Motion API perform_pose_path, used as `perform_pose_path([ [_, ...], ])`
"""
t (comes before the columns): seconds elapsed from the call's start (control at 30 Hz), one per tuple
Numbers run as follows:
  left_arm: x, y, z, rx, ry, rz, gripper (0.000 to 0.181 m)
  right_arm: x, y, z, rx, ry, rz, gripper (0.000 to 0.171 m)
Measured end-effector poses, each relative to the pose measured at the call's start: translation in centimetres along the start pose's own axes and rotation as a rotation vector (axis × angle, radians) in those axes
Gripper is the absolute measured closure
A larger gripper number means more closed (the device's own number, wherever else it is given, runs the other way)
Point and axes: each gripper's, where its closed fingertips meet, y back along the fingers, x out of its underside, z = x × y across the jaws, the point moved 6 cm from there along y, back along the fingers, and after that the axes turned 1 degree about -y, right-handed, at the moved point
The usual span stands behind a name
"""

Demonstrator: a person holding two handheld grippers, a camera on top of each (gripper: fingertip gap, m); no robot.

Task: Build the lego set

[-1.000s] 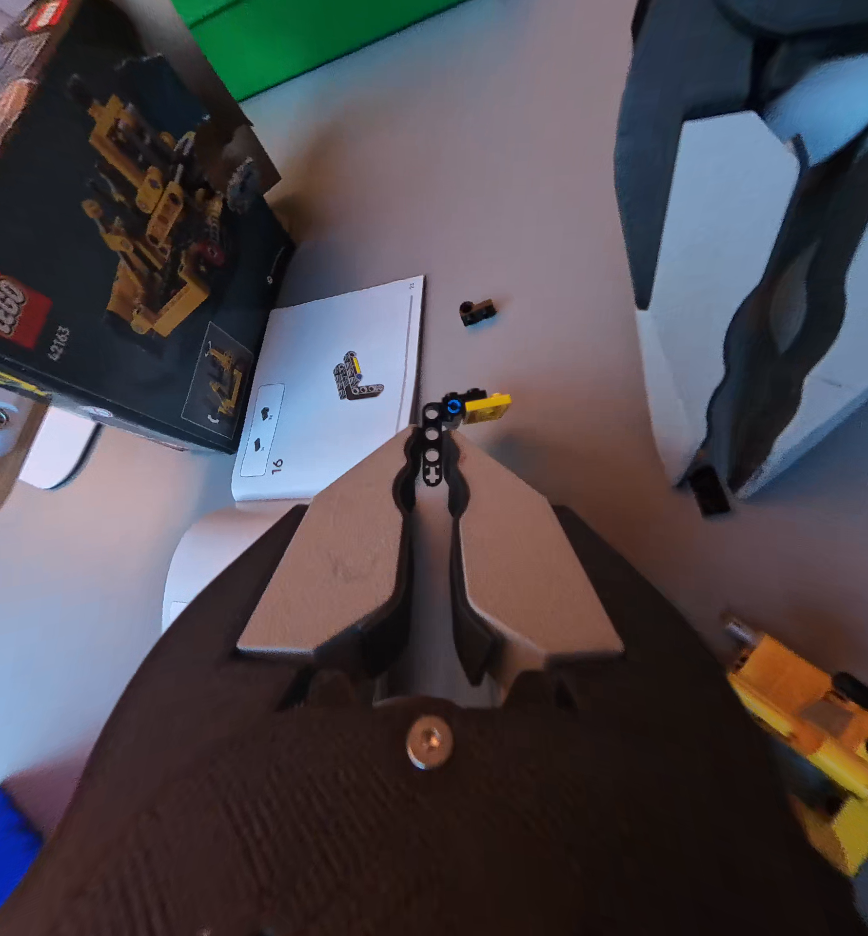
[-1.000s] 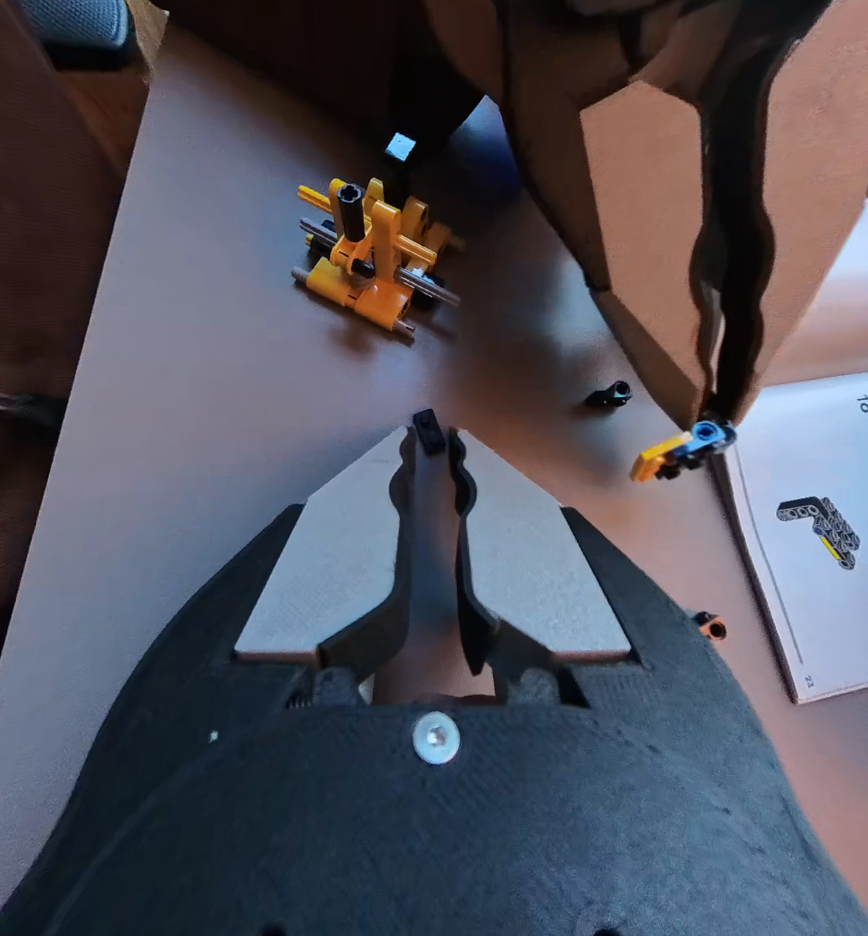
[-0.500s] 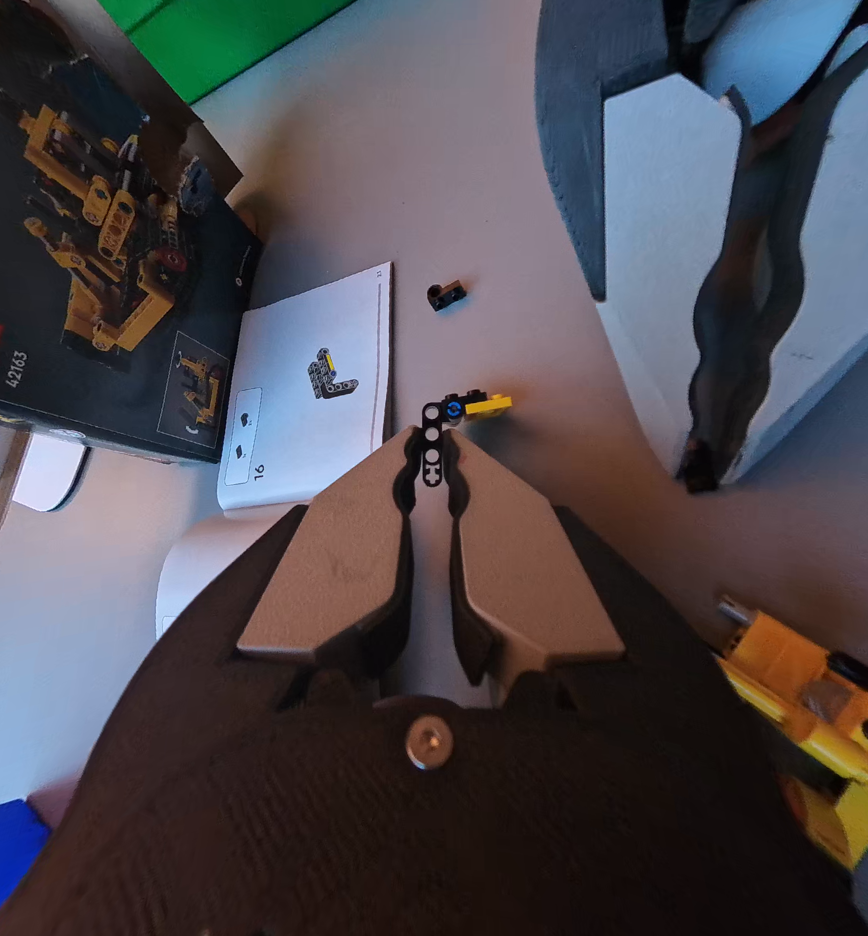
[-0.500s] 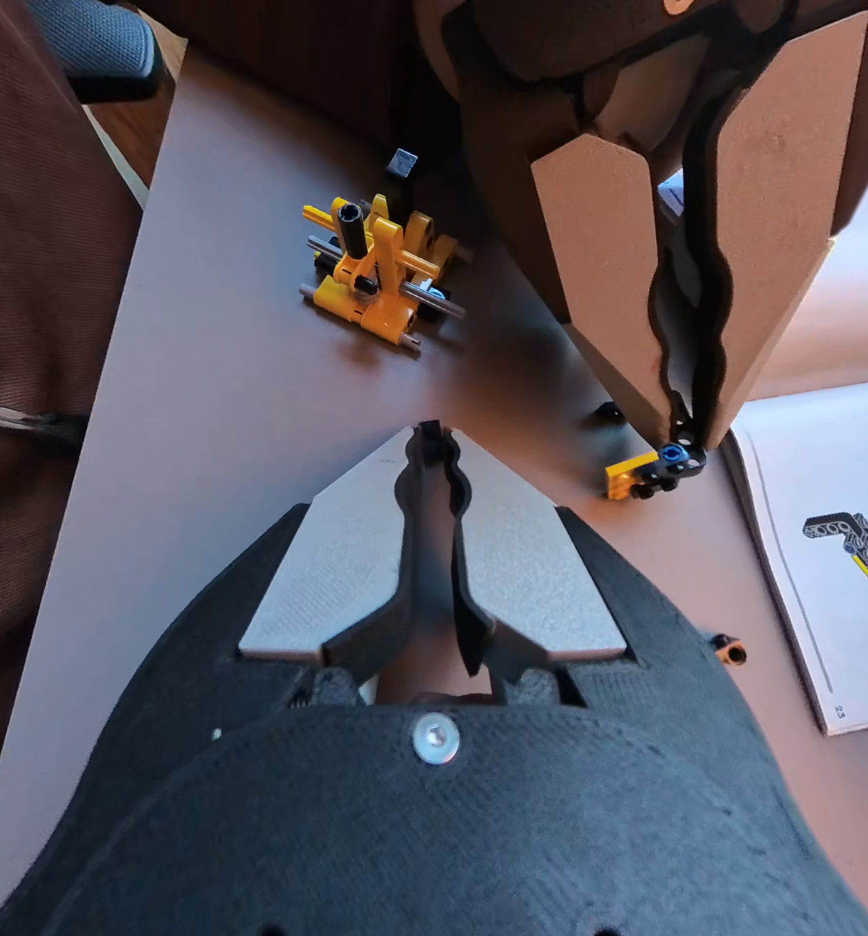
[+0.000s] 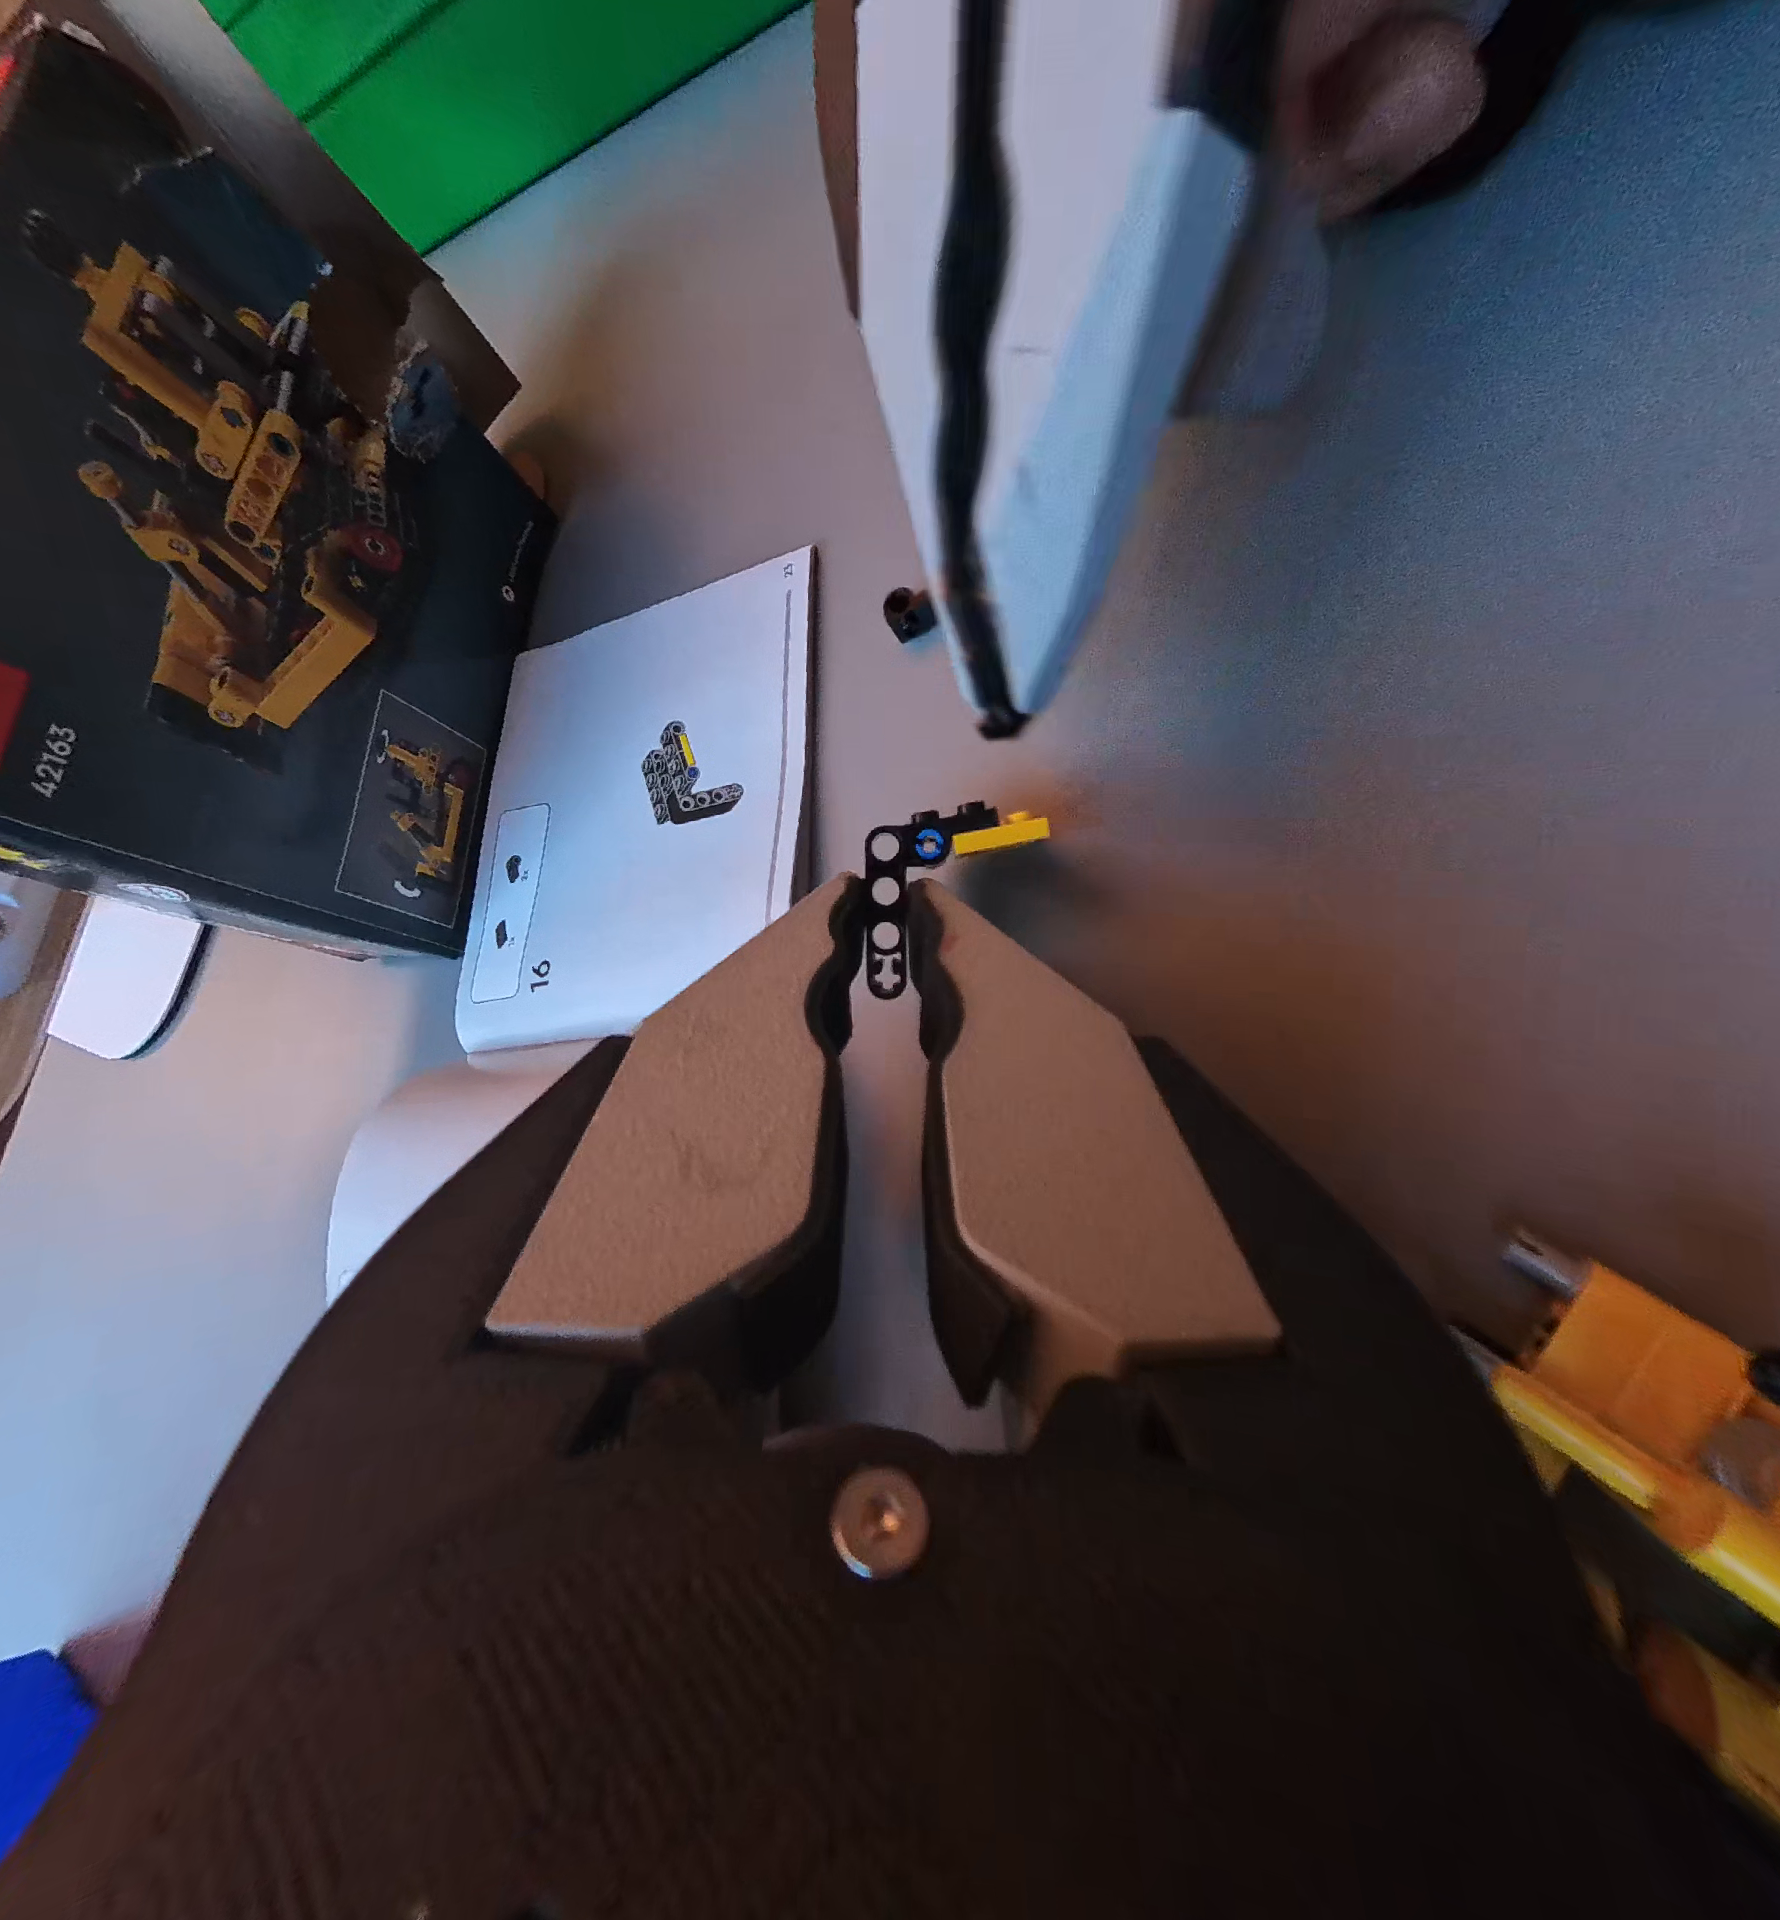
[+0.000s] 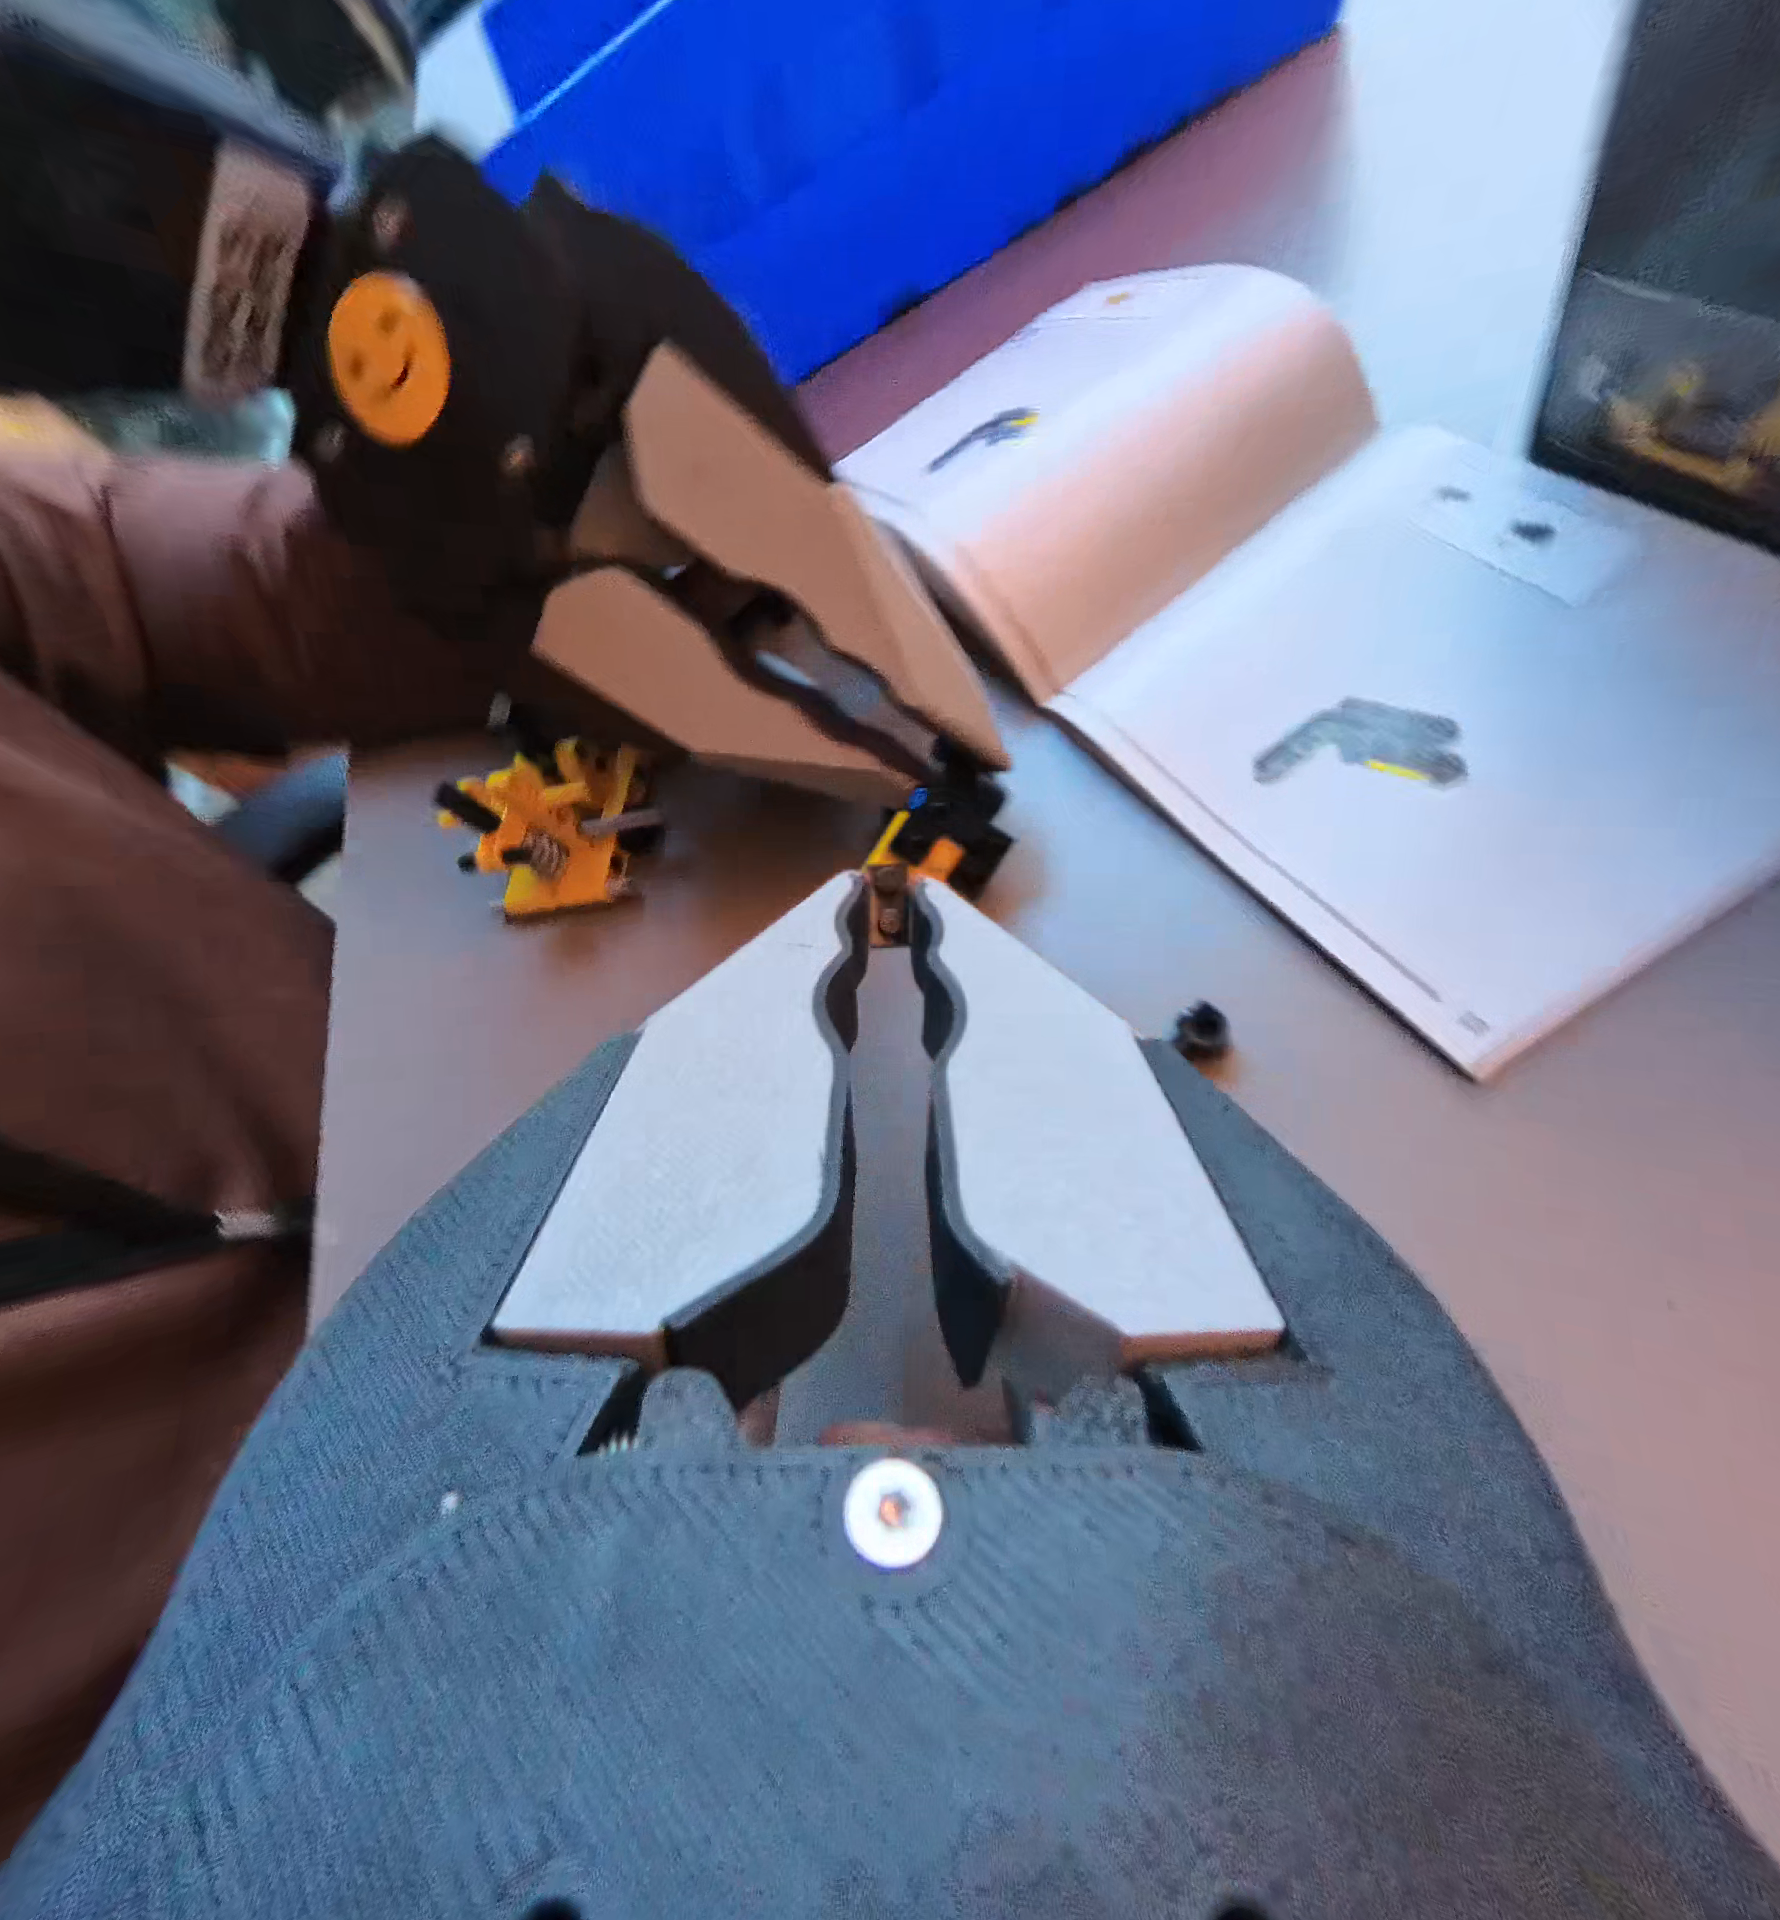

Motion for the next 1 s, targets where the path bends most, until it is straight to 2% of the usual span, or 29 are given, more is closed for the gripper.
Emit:
perform_pose_path([
  [0.03,0.0,-0.1,-0.1,0.000,0.001,0.008,0.177,-0.1,0.2,-0.6,-0.014,-0.071,-0.013,0.168],
  [0.13,0.4,-0.5,-0.2,-0.006,-0.006,0.058,0.175,-0.1,0.3,-1.5,-0.083,-0.234,-0.029,0.167],
  [0.27,0.3,-0.4,-0.4,0.003,0.015,0.054,0.174,0.4,-0.4,-2.1,-0.051,-0.297,0.021,0.167],
  [0.37,-0.1,-0.3,-0.5,0.025,0.044,0.023,0.152,0.5,-0.9,-1.9,-0.073,-0.356,0.024,0.167],
  [0.47,-0.3,-0.3,-0.5,0.010,0.027,0.017,0.144,0.7,-1.1,-2.0,-0.086,-0.417,0.033,0.167],
  [0.53,-0.4,-0.3,-0.6,0.005,-0.008,0.012,0.147,0.7,-1.2,-2.2,-0.098,-0.459,0.024,0.167],
  [0.67,-0.6,-0.8,-1.0,0.008,-0.054,0.015,0.164,0.7,-1.1,-2.5,-0.119,-0.519,0.007,0.167],
  [1.0,-0.9,-1.2,-0.9,-0.060,-0.012,0.039,0.164,0.9,-1.1,-2.8,-0.123,-0.572,0.002,0.167],
])
